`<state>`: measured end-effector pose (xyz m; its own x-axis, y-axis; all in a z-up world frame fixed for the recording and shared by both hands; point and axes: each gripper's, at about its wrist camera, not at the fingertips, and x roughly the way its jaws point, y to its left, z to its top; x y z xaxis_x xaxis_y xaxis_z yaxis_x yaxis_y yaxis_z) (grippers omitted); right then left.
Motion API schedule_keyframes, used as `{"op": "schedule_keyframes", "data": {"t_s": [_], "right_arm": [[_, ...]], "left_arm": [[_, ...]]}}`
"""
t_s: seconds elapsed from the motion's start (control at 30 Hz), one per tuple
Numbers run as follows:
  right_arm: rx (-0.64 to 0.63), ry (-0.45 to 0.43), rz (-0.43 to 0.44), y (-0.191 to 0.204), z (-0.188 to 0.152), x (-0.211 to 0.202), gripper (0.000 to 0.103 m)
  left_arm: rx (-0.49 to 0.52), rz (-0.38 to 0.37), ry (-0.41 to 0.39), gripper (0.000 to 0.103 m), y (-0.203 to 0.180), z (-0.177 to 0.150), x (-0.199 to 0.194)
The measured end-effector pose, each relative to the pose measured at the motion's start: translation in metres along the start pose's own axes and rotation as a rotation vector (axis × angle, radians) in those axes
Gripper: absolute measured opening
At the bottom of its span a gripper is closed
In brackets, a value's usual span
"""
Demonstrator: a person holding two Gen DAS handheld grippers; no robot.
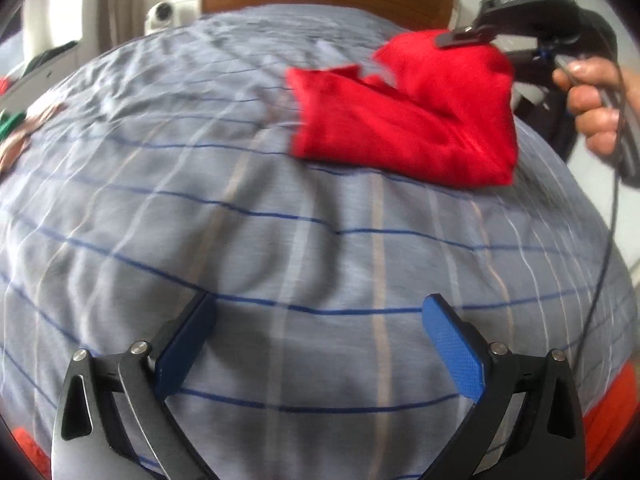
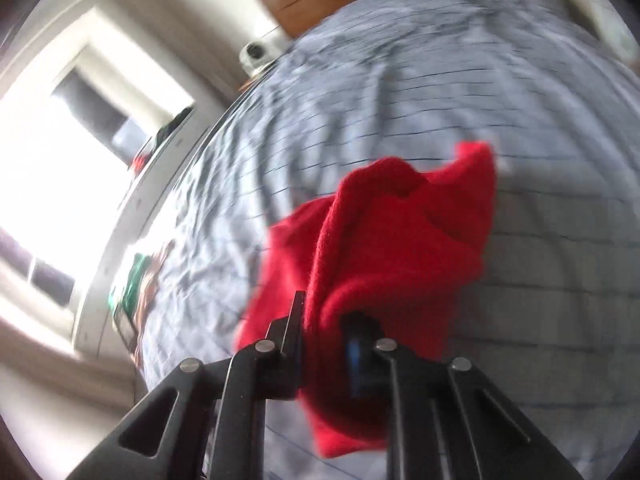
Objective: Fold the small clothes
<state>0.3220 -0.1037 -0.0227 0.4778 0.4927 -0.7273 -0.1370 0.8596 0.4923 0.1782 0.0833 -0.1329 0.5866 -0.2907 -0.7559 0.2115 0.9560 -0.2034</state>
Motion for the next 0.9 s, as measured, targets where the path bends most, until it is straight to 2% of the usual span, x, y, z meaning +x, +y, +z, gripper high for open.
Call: {"op": "schedule_keyframes", "data": {"t_s": [0.13,0.2,0.23,0.27,0.3,0.43,0.5,0.6,0.63,0.8,0.87,0.9], "right_arm": [[-0.039,0.063,0.014,0.038,-0.005,0.064,0.018],[-0.024,0.114,0.070,0.041,-0.013,0.084,0.028],[0.026,0.159,0.145,0.042,-0.017,0.097,0.040],[0.062,0.170,0.199,0.042,-0.021,0.100,0.046],[0.080,0.163,0.259,0.041,-0.023,0.095,0.047],[0.065,0.075,0.363,0.039,-0.018,0.054,0.052],[0.046,0.027,0.314,0.036,-0.013,0.035,0.056],[-0.066,0.000,0.109,0.030,-0.017,0.018,0.056],[-0.101,0.023,0.094,0.031,-0.024,0.022,0.056],[-0.181,0.155,0.143,0.048,-0.065,0.079,0.052],[-0.196,0.211,0.112,0.053,-0.079,0.107,0.051],[-0.209,0.209,0.090,0.054,-0.084,0.113,0.051]], "left_arm": [[-0.070,-0.006,-0.009,0.103,0.018,0.002,-0.001],[-0.067,0.003,-0.009,0.103,0.018,0.003,0.001],[-0.058,0.012,-0.007,0.103,0.017,0.002,0.002],[-0.047,0.023,-0.006,0.103,0.015,0.002,0.003],[-0.035,0.036,-0.005,0.103,0.012,0.002,0.004],[-0.025,0.054,-0.001,0.103,0.011,0.002,0.005],[-0.034,0.050,-0.002,0.103,0.012,0.003,0.005],[-0.051,0.039,-0.004,0.103,0.015,0.004,0.004],[-0.054,0.037,-0.004,0.103,0.016,0.004,0.004],[-0.024,0.075,0.000,0.103,0.010,0.002,0.009],[-0.005,0.090,-0.004,0.103,0.007,0.001,0.009],[0.001,0.092,-0.004,0.103,0.006,0.000,0.008]]}}
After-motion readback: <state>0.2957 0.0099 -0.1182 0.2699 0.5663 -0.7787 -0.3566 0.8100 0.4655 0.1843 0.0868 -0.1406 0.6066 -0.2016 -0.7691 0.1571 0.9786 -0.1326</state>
